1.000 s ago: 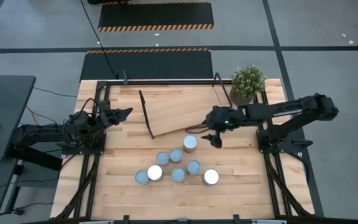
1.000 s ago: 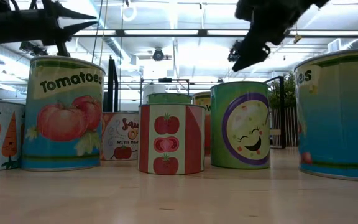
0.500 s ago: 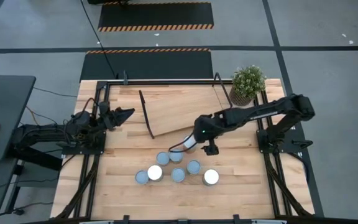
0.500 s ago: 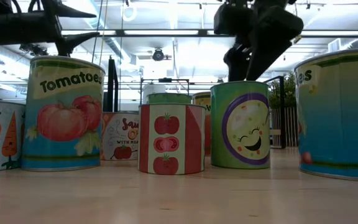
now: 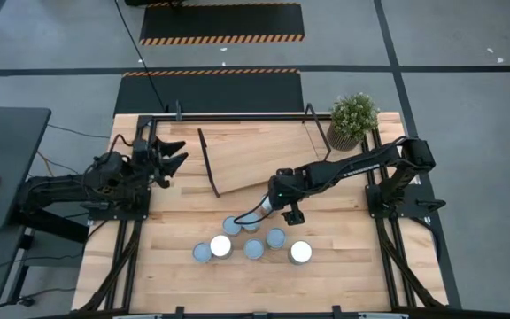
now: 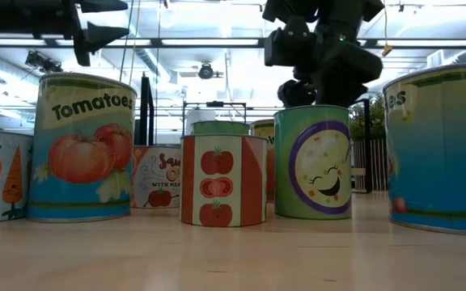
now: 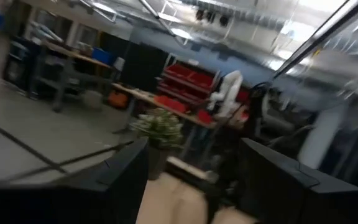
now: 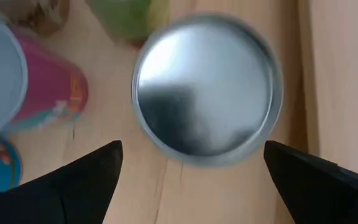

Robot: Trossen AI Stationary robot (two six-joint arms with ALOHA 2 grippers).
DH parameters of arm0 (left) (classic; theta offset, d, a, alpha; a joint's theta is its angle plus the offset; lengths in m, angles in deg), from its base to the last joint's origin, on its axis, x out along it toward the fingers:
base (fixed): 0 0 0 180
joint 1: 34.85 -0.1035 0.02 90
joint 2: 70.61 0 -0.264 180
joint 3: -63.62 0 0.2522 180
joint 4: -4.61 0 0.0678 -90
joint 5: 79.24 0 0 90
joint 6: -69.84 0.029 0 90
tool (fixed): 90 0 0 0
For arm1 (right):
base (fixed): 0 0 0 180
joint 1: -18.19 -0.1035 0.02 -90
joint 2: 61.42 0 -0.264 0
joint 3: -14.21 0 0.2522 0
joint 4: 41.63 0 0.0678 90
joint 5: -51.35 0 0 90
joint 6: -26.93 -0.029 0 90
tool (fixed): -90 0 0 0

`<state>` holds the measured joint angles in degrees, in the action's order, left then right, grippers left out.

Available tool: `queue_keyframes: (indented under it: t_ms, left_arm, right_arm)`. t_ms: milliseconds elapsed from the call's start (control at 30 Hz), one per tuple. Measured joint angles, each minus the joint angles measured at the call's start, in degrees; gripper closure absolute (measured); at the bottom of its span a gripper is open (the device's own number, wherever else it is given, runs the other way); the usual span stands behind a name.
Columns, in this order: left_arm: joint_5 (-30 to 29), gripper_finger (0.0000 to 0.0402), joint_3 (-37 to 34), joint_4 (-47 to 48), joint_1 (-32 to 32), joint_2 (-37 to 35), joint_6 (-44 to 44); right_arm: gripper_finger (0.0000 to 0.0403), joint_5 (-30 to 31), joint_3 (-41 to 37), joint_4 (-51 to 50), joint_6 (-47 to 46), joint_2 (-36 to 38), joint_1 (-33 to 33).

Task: Pick and place cans onto a shelf
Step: Put the canned pineapple on the shelf

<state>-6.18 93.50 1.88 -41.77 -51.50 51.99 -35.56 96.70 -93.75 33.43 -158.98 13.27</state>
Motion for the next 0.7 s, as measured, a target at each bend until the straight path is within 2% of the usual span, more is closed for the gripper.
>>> queue_keyframes:
  t_ms: [167, 300, 533, 700]
  left_arm:
    - [-1.1, 0.0154, 3.6, 4.9, 0.0, 0.0, 0.9]
    - [-1.1, 0.0154, 4.7, 5.1, 0.0, 0.0, 0.5]
    - [-0.9, 0.0154, 4.7, 6.1, 0.0, 0.0, -1.0]
    - [-0.9, 0.0154, 4.7, 6.2, 0.0, 0.0, -1.0]
  right_arm:
    - [0.0004, 1.9, -0.1, 5.3, 1.2, 0.0, 0.0]
    - [0.0003, 1.9, 0.0, 9.2, 2.6, -0.8, 0.0]
    - [0.0011, 0.3, -0.2, 9.0, 2.5, -3.6, 0.0]
    - [0.0033, 0.3, -0.2, 9.6, 2.1, -3.7, 0.0]
